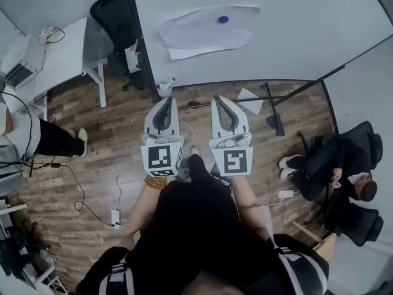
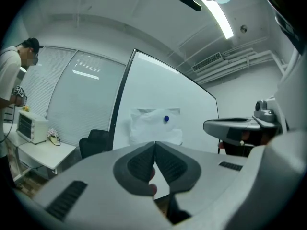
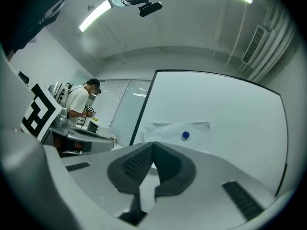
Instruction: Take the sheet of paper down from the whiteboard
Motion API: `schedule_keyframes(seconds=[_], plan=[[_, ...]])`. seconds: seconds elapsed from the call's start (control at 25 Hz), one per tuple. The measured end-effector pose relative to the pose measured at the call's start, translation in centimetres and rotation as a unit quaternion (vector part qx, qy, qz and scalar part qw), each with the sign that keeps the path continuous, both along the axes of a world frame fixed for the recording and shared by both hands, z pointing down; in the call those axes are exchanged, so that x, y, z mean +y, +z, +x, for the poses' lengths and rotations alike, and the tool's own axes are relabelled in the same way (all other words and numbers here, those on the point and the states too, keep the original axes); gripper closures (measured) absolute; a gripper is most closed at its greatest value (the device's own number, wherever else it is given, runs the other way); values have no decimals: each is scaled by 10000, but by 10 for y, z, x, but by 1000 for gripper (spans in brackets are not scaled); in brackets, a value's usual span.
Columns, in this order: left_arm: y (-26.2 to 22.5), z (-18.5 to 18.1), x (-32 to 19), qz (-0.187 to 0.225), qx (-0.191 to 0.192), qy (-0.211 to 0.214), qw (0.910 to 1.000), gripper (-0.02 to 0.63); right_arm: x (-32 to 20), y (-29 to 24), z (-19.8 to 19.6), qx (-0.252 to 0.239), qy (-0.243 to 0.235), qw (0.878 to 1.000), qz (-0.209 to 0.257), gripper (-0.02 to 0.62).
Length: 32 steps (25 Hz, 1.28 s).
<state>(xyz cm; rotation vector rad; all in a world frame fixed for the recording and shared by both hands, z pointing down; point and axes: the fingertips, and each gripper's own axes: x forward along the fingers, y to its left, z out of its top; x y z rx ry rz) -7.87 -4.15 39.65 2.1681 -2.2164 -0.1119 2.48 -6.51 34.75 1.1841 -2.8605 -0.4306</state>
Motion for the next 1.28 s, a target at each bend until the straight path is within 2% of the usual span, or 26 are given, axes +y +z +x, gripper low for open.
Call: schedule_keyframes(seconds=[0.44, 0.76, 1.28], plan=[[-4, 4, -63, -74, -335, -446, 9984, 594, -84, -9, 23, -289, -194, 9994, 4, 597], [-1, -17, -82, -76, -308, -756, 9966, 594, -126, -6, 21, -270, -222, 9994, 64, 597], [-20, -73, -105, 218, -296, -370, 9986, 592, -133, -10, -9, -61, 274, 9995, 116, 597]])
